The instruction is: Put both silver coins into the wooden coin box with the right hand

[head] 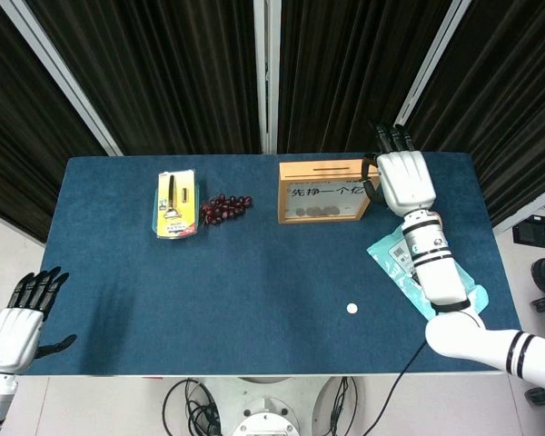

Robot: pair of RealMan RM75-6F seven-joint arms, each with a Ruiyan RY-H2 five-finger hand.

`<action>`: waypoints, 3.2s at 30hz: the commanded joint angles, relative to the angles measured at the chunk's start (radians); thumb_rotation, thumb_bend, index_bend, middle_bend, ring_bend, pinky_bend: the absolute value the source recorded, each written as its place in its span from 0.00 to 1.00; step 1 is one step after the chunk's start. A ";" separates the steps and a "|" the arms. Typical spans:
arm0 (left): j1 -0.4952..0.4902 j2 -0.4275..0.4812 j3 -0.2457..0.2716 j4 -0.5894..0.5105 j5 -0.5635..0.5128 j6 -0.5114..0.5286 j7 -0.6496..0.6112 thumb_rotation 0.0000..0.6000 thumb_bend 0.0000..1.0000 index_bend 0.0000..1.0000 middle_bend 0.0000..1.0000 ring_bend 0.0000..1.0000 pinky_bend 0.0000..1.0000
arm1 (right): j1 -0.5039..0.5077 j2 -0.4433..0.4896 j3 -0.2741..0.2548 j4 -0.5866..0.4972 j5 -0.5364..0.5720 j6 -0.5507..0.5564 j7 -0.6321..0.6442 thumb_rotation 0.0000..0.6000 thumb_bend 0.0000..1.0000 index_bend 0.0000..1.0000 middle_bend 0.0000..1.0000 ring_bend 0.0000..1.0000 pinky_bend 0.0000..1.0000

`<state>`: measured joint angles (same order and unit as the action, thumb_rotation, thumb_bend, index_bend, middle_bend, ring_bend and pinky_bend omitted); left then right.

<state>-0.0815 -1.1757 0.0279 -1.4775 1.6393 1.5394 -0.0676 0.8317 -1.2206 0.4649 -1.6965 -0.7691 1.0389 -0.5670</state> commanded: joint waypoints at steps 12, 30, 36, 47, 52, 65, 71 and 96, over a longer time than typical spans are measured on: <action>0.008 0.006 0.003 0.035 0.006 0.020 -0.053 1.00 0.01 0.00 0.00 0.00 0.00 | 0.296 -0.105 0.032 0.152 0.577 0.021 -0.283 1.00 0.44 0.79 0.04 0.00 0.00; 0.002 0.006 0.001 0.057 -0.003 0.009 -0.083 1.00 0.01 0.00 0.00 0.00 0.00 | 0.355 -0.151 -0.012 0.261 0.658 -0.001 -0.285 1.00 0.44 0.79 0.05 0.00 0.00; 0.001 0.004 0.000 0.067 -0.009 0.003 -0.093 1.00 0.01 0.00 0.00 0.00 0.00 | 0.365 -0.163 -0.017 0.286 0.674 -0.003 -0.283 1.00 0.44 0.79 0.05 0.00 0.00; -0.003 0.002 -0.003 0.080 -0.020 -0.006 -0.112 1.00 0.01 0.00 0.00 0.00 0.00 | 0.375 -0.176 -0.022 0.313 0.681 -0.011 -0.277 1.00 0.44 0.79 0.05 0.00 0.00; -0.003 0.001 -0.003 0.082 -0.021 -0.008 -0.114 1.00 0.01 0.00 0.00 0.00 0.00 | 0.377 -0.180 -0.027 0.316 0.685 -0.020 -0.278 1.00 0.44 0.69 0.04 0.00 0.00; -0.004 -0.003 -0.002 0.085 -0.024 -0.013 -0.112 1.00 0.01 0.00 0.00 0.00 0.00 | 0.323 -0.122 -0.022 0.255 0.562 -0.094 -0.142 1.00 0.33 0.00 0.00 0.00 0.00; 0.000 0.000 -0.005 0.080 -0.028 -0.006 -0.109 1.00 0.01 0.00 0.00 0.00 0.00 | 0.241 -0.035 -0.030 0.104 0.374 -0.042 -0.036 1.00 0.33 0.00 0.00 0.00 0.00; 0.011 -0.023 -0.011 0.052 -0.068 -0.022 -0.052 1.00 0.01 0.00 0.00 0.00 0.00 | -0.355 -0.154 -0.656 0.404 -0.958 0.425 0.538 1.00 0.27 0.00 0.00 0.00 0.00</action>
<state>-0.0733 -1.1963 0.0181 -1.4279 1.5751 1.5178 -0.1162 0.4956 -1.3546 -0.1743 -1.3144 -1.7138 1.4722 -0.0282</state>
